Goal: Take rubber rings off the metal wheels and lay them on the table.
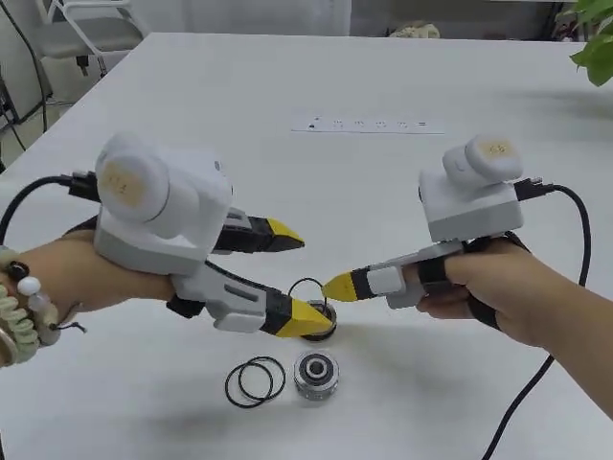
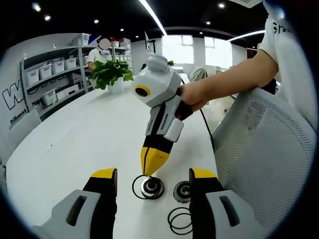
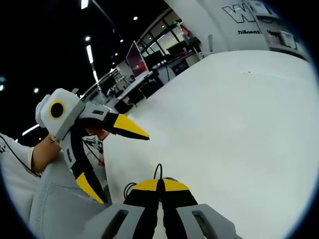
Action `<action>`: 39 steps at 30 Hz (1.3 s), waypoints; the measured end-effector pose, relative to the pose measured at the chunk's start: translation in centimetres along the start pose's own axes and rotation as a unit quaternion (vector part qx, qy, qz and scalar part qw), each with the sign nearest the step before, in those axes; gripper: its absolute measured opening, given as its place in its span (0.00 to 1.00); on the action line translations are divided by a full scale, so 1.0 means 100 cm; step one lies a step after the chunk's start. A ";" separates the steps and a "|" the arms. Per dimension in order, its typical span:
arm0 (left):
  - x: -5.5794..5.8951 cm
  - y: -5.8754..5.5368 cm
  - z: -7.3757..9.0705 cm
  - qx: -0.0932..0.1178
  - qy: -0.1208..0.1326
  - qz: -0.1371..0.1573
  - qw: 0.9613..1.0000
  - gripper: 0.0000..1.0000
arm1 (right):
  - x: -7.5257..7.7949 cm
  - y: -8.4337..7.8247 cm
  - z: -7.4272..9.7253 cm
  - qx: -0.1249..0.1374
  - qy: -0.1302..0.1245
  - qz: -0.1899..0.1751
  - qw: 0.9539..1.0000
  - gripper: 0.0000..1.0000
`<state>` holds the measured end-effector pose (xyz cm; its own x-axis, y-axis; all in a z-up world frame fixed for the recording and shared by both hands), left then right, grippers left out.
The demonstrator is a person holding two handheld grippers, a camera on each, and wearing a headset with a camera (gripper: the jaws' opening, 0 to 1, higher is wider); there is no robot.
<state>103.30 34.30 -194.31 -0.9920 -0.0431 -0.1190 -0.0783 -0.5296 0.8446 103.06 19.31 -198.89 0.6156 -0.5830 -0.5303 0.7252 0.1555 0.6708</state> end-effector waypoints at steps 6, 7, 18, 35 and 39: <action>0.002 0.012 0.025 -0.005 0.011 -0.026 1.000 0.65 | -0.006 0.003 0.000 0.001 0.007 0.011 1.000 0.00; 0.004 0.013 0.034 -0.011 0.014 -0.023 1.000 0.67 | -0.008 0.004 0.000 0.000 0.010 0.015 1.000 0.00; 0.024 0.006 0.088 -0.015 0.054 -0.019 0.998 0.82 | -0.022 0.004 -0.006 -0.023 0.041 0.038 0.998 0.00; 0.059 -0.044 0.120 -0.028 0.104 0.050 0.993 0.83 | -0.042 -0.005 -0.020 -0.083 0.069 0.088 0.990 0.00; 0.068 -0.051 0.118 -0.035 0.105 0.062 0.992 0.83 | -0.043 -0.008 -0.025 -0.098 0.072 0.099 0.988 0.00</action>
Point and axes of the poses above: the centre of the closed fingertips' face, and the gripper's own axes: z roughly backward along the fingers, x roughly to its right, y roughly out of its top, the point moved 9 cm from there along z, roughly backward along the fingers, and after that the axes turned 1 degree about -z, right-handed, at the moved point
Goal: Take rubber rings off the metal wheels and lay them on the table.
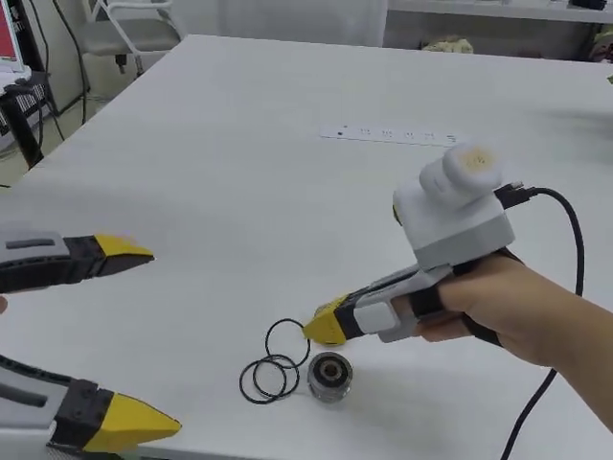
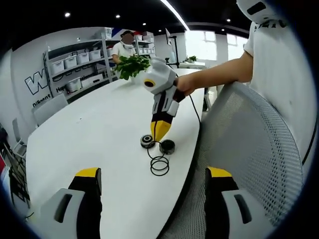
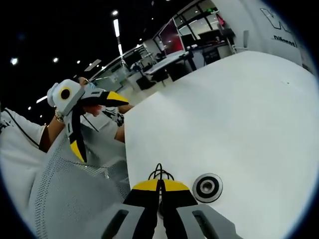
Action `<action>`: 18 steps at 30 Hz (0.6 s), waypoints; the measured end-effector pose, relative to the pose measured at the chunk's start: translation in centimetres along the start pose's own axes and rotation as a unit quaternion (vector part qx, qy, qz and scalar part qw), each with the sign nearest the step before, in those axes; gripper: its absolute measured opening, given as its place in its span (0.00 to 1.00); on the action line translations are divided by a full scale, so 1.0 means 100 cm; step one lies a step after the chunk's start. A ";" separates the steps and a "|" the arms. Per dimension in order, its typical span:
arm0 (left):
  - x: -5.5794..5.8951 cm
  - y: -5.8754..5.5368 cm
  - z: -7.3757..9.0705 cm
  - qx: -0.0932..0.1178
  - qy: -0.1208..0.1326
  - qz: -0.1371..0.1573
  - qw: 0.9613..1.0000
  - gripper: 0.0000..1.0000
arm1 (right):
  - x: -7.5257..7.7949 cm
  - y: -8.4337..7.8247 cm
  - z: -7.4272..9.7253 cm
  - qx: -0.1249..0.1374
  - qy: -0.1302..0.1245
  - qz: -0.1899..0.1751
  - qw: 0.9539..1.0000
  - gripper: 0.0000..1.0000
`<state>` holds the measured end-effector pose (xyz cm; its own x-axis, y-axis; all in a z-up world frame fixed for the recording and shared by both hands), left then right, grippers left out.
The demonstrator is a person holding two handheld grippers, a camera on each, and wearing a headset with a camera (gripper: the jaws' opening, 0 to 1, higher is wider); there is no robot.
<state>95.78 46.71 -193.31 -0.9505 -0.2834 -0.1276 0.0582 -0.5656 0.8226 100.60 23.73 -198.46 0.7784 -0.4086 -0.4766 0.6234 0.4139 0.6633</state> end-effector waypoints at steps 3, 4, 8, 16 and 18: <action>0.004 -0.004 -0.002 0.001 0.001 0.012 1.000 0.83 | -0.002 -0.002 -0.004 -0.011 0.003 0.007 1.000 0.00; 0.005 -0.004 -0.002 0.002 0.001 0.014 1.000 0.83 | -0.002 -0.002 -0.005 -0.016 0.003 0.009 1.000 0.00; 0.009 -0.010 -0.007 -0.005 -0.001 0.021 1.000 0.82 | -0.004 -0.004 -0.009 -0.028 0.001 0.017 0.999 0.00; 0.010 -0.015 -0.010 -0.020 -0.004 0.030 0.999 0.80 | 0.000 -0.008 -0.015 -0.046 -0.012 0.027 0.999 0.00; 0.009 -0.016 -0.010 -0.023 -0.001 0.035 0.999 0.79 | 0.001 -0.007 -0.016 -0.047 -0.014 0.025 0.998 0.00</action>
Point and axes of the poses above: the centre of the closed fingertips' face, and the gripper's own axes: z roughly backward along the fingers, x roughly to its right, y roughly out of its top, the point moved 9 cm from there along z, roughly backward along the fingers, and after that the axes turned 1 degree about -z, right-handed, at the moved point
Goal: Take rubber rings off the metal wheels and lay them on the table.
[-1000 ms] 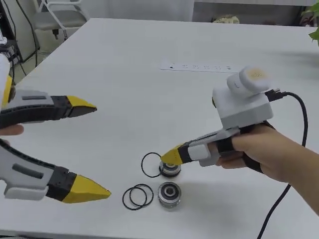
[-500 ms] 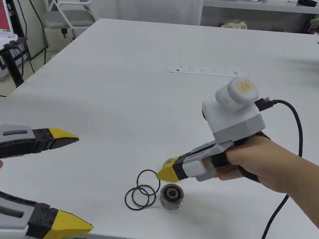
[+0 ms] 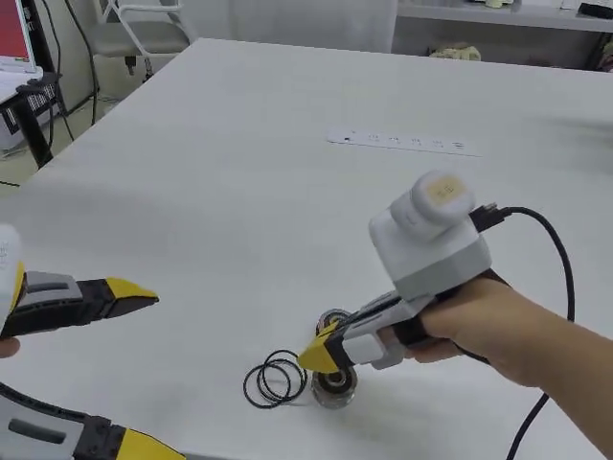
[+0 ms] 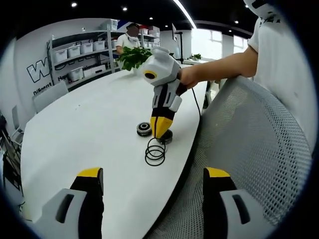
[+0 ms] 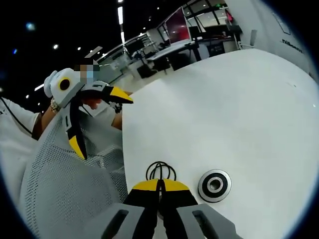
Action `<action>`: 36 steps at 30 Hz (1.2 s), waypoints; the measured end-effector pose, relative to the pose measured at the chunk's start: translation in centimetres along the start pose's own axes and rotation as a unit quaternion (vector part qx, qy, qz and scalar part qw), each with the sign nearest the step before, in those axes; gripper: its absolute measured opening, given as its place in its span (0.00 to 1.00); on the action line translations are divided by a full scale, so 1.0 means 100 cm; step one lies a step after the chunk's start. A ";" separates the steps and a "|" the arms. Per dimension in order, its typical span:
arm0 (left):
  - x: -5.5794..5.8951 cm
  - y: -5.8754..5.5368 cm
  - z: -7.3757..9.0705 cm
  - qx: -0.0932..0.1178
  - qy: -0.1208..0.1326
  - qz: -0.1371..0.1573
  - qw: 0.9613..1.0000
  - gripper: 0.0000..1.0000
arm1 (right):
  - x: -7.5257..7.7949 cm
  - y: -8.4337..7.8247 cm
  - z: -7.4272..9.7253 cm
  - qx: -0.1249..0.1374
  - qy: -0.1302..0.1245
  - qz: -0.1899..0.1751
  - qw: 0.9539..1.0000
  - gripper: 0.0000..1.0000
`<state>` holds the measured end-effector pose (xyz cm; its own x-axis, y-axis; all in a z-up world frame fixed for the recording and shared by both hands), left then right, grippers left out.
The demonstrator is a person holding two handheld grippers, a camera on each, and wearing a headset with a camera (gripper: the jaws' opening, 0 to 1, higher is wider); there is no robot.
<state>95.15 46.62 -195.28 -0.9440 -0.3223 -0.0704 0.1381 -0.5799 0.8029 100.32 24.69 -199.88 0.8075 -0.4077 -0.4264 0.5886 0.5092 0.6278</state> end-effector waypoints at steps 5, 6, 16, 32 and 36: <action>-0.002 -0.002 0.001 -0.004 0.010 0.004 1.000 0.78 | 0.001 0.000 -0.002 -0.010 -0.022 0.011 1.000 0.00; -0.002 -0.001 0.001 -0.003 0.010 0.005 1.000 0.78 | 0.002 0.000 -0.002 -0.010 -0.024 0.010 1.000 0.00; -0.002 -0.002 0.001 -0.010 0.013 0.003 1.000 0.77 | 0.006 -0.002 -0.004 -0.020 -0.052 0.030 0.998 0.00; -0.003 -0.002 0.002 -0.003 0.018 0.008 1.000 0.75 | 0.012 -0.002 -0.002 -0.016 -0.075 0.039 0.996 0.03; -0.003 -0.002 0.002 -0.003 0.016 0.008 1.000 0.75 | 0.013 0.000 0.002 -0.004 -0.076 0.034 0.997 0.03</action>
Point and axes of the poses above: the centre of the closed fingertips' face, and the gripper's own axes: z roughly backward along the fingers, x roughly to its right, y roughly out of its top, the point moved 9 cm from there along z, roughly backward along the fingers, and after that the axes turned 1 degree about -z, right-handed, at the moved point
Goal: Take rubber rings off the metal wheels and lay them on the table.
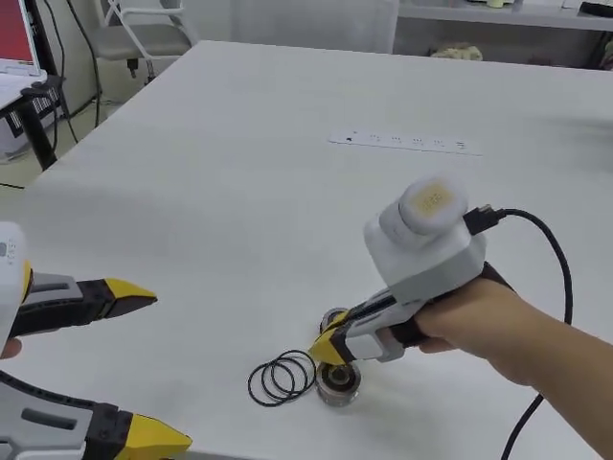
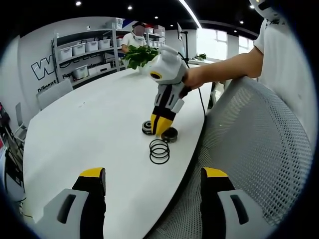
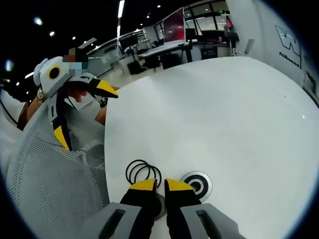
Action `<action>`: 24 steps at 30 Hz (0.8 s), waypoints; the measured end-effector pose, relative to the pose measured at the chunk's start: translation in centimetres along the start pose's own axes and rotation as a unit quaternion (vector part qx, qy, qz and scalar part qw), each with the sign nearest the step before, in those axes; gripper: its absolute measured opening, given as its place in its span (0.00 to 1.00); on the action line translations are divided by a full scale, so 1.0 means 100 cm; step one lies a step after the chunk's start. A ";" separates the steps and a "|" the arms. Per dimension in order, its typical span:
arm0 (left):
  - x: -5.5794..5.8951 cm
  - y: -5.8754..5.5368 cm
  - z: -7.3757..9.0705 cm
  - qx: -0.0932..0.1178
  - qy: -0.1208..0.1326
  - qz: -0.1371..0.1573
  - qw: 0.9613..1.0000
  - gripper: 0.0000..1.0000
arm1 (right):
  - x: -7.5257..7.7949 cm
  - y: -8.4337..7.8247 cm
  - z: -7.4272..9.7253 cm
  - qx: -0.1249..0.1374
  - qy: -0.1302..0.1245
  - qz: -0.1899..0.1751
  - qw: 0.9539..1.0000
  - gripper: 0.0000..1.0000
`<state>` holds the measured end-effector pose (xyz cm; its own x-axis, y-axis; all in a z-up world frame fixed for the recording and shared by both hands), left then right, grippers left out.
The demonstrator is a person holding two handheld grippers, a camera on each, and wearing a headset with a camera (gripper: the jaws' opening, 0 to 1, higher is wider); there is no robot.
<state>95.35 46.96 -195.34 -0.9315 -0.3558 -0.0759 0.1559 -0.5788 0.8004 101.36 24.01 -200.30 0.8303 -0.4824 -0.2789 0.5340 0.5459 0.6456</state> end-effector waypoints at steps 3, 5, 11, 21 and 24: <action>0.000 0.000 0.000 0.001 -0.001 0.000 1.000 0.75 | 0.001 0.002 0.004 0.013 0.000 -0.008 1.000 0.04; 0.000 0.000 0.000 0.002 -0.001 0.001 1.000 0.75 | 0.004 0.003 0.007 0.022 -0.004 -0.013 1.000 0.04; 0.001 0.003 0.001 -0.001 -0.006 -0.010 1.000 0.76 | 0.014 0.002 0.018 0.043 -0.024 -0.027 0.998 0.04; -0.001 0.013 0.002 0.010 -0.016 -0.020 1.000 0.79 | 0.030 -0.003 0.034 0.070 -0.043 -0.062 0.995 0.05; -0.001 0.019 0.001 0.014 -0.028 -0.032 0.999 0.78 | 0.032 -0.005 0.037 0.074 -0.045 -0.070 0.994 0.05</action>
<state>95.70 45.94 -193.73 -0.9561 -0.2773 -0.0949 0.0868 -0.5772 0.8120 103.20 19.64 -198.85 0.7289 -0.6089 -0.3128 0.6082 0.3664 0.7041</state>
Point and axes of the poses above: the centre of the closed fingertips' face, and the gripper's own axes: z roughly backward along the fingers, x roughly to its right, y roughly out of its top, the point moved 9 cm from there along z, roughly backward along the fingers, and after that the axes turned 1 degree about -z, right-handed, at the moved point
